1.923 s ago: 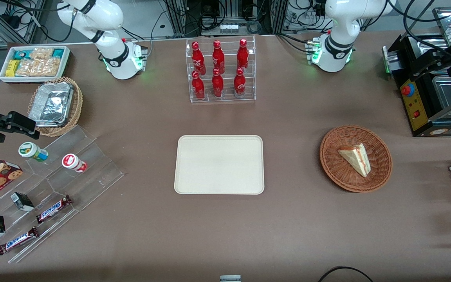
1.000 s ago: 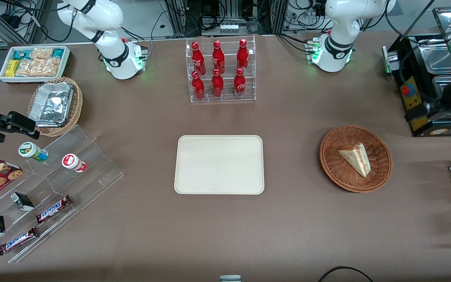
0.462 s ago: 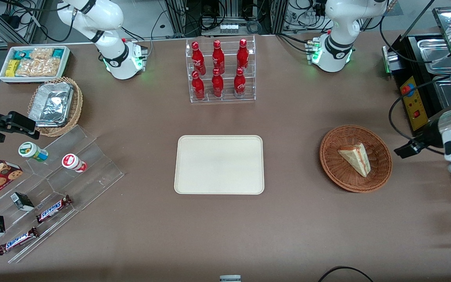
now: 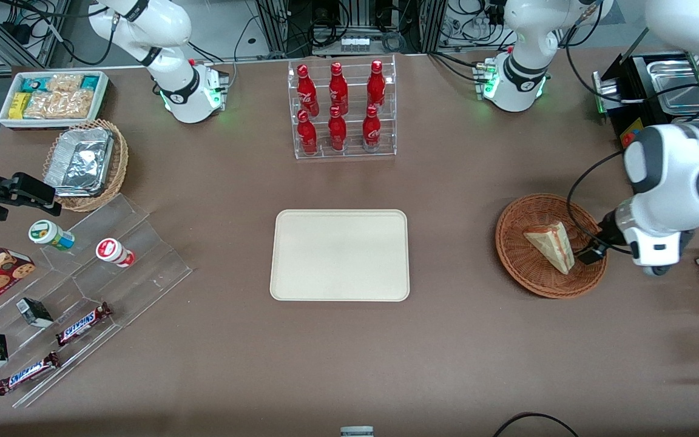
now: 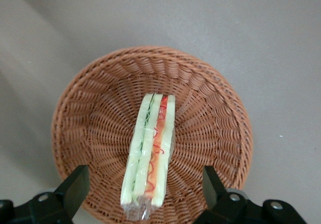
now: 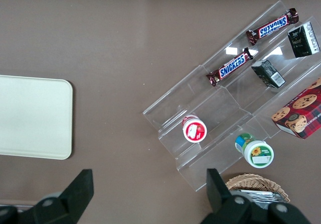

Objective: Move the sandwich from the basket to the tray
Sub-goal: 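Lower the left gripper and close it on the wrapped sandwich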

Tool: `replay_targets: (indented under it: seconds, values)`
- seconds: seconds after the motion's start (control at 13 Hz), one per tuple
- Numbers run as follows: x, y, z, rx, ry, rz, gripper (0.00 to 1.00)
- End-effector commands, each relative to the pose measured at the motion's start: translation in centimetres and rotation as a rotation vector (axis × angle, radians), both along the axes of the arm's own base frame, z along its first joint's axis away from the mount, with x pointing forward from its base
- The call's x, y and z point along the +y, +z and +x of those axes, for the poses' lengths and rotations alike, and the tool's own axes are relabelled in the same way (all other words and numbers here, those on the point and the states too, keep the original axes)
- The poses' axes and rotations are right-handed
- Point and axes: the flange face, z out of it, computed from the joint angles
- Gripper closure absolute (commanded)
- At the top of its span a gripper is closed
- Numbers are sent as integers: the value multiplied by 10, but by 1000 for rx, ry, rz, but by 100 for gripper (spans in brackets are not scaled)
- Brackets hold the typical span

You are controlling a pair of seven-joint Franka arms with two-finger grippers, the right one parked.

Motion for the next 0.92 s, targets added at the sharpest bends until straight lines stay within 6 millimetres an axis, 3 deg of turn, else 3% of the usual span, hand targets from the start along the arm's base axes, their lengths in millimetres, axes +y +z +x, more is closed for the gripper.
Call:
replay_targets:
  seconds: [0.0,0.54,0.85]
  values:
    - [-7,-25,-20,-48,52,16,0]
    - [-43,-62,-26,-50,25,25,0]
    - [-36,-80,-31,-22,-38,94,0]
